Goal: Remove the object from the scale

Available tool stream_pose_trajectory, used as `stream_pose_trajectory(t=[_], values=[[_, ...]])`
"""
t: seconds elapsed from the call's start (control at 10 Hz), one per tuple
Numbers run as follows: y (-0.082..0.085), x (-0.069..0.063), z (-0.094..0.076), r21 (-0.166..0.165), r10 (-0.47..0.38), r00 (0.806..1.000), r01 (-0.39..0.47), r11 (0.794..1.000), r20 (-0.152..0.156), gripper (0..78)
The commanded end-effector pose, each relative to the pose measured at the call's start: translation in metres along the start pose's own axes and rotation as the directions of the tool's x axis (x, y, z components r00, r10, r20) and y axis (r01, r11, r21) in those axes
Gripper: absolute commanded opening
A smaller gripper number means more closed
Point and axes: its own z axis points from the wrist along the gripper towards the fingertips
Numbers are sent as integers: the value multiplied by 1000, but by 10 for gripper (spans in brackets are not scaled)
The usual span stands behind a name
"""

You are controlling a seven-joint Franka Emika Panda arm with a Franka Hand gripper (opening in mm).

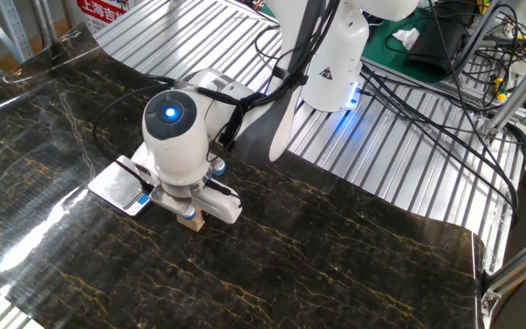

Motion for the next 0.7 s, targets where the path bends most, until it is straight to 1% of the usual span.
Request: stream_pose_trajectory(t=[0.1,0.7], values=[[-1,-4,2,1,3,1000,-3,1000,14,11],[-1,-7,7,3,12,1000,-12,1000,25,11]])
